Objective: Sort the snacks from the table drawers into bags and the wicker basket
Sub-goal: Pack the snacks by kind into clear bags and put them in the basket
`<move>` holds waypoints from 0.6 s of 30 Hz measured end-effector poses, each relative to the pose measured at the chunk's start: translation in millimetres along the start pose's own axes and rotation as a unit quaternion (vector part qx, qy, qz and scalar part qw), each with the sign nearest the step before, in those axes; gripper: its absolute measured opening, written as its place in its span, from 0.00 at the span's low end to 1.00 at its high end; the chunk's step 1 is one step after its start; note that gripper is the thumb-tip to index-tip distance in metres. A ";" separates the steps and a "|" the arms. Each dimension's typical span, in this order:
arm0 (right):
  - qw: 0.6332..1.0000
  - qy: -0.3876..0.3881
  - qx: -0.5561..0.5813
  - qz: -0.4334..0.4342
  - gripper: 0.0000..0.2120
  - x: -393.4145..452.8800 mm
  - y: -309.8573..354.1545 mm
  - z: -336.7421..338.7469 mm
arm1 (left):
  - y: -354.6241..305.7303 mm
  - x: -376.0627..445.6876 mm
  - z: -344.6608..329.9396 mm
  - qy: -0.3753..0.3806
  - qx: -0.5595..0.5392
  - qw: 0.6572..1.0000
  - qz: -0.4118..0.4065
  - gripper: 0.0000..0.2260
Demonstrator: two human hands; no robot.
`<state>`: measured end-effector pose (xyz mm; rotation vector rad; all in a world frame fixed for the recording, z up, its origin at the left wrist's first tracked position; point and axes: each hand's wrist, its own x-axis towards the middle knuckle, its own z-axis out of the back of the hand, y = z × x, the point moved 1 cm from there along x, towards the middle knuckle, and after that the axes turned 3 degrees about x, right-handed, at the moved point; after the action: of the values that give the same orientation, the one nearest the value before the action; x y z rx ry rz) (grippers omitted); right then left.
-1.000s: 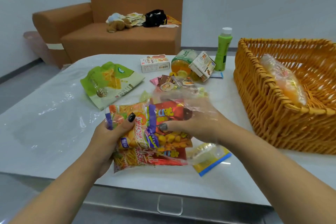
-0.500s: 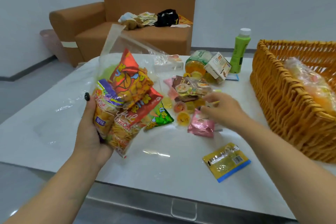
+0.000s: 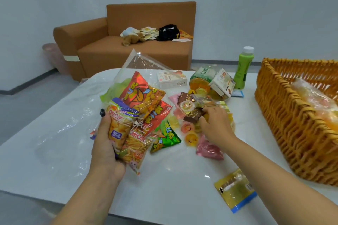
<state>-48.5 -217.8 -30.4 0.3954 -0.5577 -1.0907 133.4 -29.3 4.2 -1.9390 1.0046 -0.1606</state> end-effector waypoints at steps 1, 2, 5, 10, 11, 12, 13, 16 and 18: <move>1.000 -0.016 0.006 0.002 0.16 6.8 1.1 -0.3 | -0.6 2.6 -1.5 -0.004 -0.003 1.000 0.003 0.23; 0.999 -0.029 0.010 0.011 0.15 14.0 4.1 -1.1 | -1.3 6.2 -2.2 -0.009 -0.004 1.000 0.006 0.25; 0.999 0.011 0.004 0.034 0.24 35.7 24.7 -4.7 | -6.2 14.8 -2.8 -0.039 0.000 0.999 0.009 0.26; 0.953 0.245 -0.171 0.051 0.43 72.6 43.3 -38.2 | -18.3 22.4 -4.4 -0.072 -0.012 0.997 -0.016 0.21; 0.944 0.260 -0.197 0.049 0.45 77.0 42.2 -42.0 | -20.6 22.8 -5.4 -0.073 -0.017 0.997 -0.019 0.21; 0.943 0.257 -0.204 0.047 0.43 81.4 39.8 -42.8 | -21.9 23.8 -5.5 -0.069 -0.020 0.997 -0.021 0.22; 0.947 0.246 -0.202 0.041 0.38 80.7 39.1 -36.6 | -22.8 23.6 -7.0 -0.061 -0.022 0.998 -0.020 0.22; 0.966 0.181 -0.185 0.027 0.25 73.3 25.9 -18.4 | -24.5 21.7 -10.0 -0.037 -0.021 0.999 -0.017 0.20; 0.974 0.119 -0.183 0.057 0.23 56.2 31.1 -5.0 | -25.5 20.6 -10.6 -0.032 -0.016 0.999 -0.018 0.21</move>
<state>-3.6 -255.9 -4.1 0.1651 -0.1589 -0.9937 156.8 -44.5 24.4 -1.9785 0.9360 -0.1022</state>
